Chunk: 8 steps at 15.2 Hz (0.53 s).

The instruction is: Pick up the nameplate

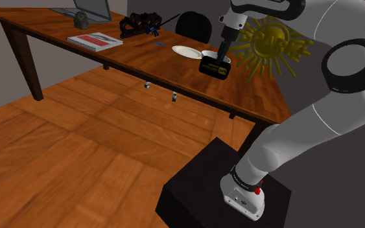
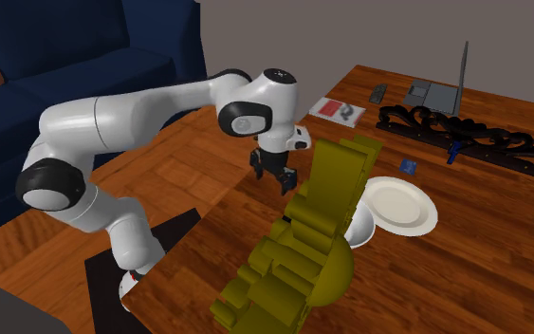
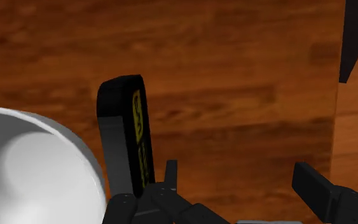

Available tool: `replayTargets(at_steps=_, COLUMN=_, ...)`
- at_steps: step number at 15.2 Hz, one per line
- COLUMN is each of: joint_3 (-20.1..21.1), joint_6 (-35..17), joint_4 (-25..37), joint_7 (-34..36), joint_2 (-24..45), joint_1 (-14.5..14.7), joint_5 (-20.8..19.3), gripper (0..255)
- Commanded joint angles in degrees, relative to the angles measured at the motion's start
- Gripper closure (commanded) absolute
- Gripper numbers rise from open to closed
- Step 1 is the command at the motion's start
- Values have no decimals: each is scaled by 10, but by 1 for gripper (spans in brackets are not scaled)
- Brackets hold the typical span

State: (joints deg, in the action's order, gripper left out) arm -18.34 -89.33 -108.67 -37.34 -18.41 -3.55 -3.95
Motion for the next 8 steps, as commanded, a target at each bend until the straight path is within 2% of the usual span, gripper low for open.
replayTargets(at_steps=1, joint_3=-23, joint_6=6, joint_4=49, joint_7=-42, joint_2=42, joint_1=-1, joint_5=11, gripper=0)
replayTargets(at_steps=6, joint_3=-74, joint_6=41, joint_4=195, joint_7=-146, joint_2=164, joint_1=-17, joint_5=63, gripper=0)
replayTargets(at_steps=8, joint_3=-73, joint_6=34, joint_4=187, joint_7=-148, joint_2=164, joint_1=-18, joint_5=63, gripper=0)
